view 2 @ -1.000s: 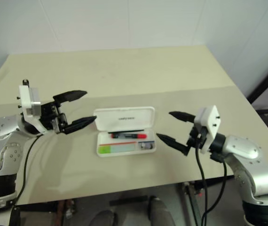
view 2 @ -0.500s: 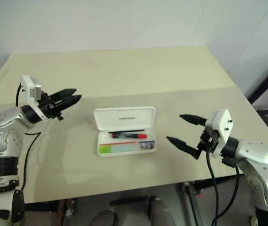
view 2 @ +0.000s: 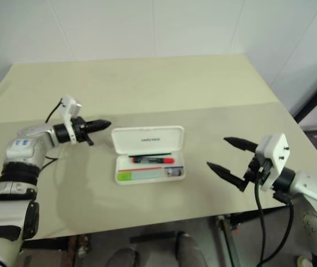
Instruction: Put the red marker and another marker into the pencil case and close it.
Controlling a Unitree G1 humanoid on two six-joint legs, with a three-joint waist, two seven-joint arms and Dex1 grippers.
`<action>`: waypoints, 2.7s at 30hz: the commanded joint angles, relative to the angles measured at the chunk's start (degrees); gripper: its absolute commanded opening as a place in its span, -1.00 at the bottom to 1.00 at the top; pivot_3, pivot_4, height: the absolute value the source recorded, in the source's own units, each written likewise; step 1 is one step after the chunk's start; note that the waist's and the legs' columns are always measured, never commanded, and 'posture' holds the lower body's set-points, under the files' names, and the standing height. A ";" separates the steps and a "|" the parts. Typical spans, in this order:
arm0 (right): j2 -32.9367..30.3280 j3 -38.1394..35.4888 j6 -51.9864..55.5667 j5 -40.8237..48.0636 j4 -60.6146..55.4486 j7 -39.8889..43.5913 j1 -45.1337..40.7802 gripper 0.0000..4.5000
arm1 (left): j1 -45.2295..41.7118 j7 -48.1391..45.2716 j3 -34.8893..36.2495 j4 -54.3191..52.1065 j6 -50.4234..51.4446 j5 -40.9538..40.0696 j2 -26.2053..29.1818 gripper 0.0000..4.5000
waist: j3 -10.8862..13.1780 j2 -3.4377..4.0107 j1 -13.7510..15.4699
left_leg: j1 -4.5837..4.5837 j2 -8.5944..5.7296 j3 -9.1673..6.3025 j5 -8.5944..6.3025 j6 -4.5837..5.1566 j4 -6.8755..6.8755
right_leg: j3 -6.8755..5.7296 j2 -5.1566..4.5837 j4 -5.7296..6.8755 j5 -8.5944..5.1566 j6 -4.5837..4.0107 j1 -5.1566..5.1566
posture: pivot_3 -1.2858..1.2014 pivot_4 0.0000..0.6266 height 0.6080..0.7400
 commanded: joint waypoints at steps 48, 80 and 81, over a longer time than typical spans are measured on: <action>-2.45 -7.73 -8.58 4.87 -0.22 13.04 12.55 1.00 | -0.76 -28.85 -14.04 -13.88 43.48 -3.80 2.81 -0.98 | 0.18 -0.31 -0.18 | 0.07 -0.24 0.12 -0.02 0.04 0.49 | 0.58 -0.02 0.26 -0.02 0.24 0.06 | 0.03 -0.52 1.00; -1.60 -7.12 -9.00 4.55 -0.91 10.96 13.25 1.00 | 3.38 -21.22 -27.74 -14.50 29.68 5.34 1.15 -0.98 | -0.20 -0.02 -0.34 | 0.96 -0.28 0.23 -0.07 0.11 0.50 | 0.76 -0.06 -0.01 -0.79 -0.51 1.23 | 0.03 -0.52 1.00; -1.58 -6.92 -9.04 4.46 -0.82 10.92 13.08 1.00 | 3.67 -21.22 -28.01 -14.81 29.29 5.70 1.25 -0.98 | -0.29 0.02 -0.36 | 0.98 -0.29 0.24 -0.07 0.11 0.50 | 0.78 -0.06 0.00 -0.80 -0.50 1.24 | 0.03 -0.52 1.00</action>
